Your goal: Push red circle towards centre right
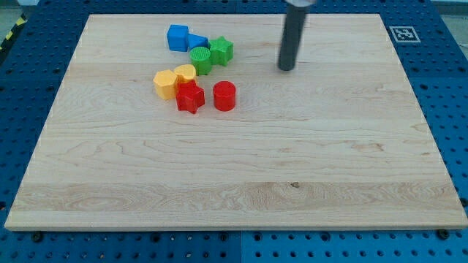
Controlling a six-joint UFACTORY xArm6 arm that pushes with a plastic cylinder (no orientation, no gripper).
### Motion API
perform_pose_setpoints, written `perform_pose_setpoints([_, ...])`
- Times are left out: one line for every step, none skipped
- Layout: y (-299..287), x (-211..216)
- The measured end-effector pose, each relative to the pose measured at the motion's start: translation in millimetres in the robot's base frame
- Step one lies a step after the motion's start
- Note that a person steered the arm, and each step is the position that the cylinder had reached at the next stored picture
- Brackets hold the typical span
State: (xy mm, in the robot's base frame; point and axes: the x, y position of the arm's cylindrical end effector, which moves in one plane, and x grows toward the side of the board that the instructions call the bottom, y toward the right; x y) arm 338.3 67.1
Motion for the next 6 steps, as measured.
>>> perform_pose_setpoints([-47.9,6.7])
perform_pose_setpoints([-100.7,9.6])
perform_pose_setpoints([-118.9,25.9])
perform_pose_setpoints([-117.7,62.0])
perform_pose_setpoints([-113.6,91.8])
perform_pose_setpoints([-101.3,104.3])
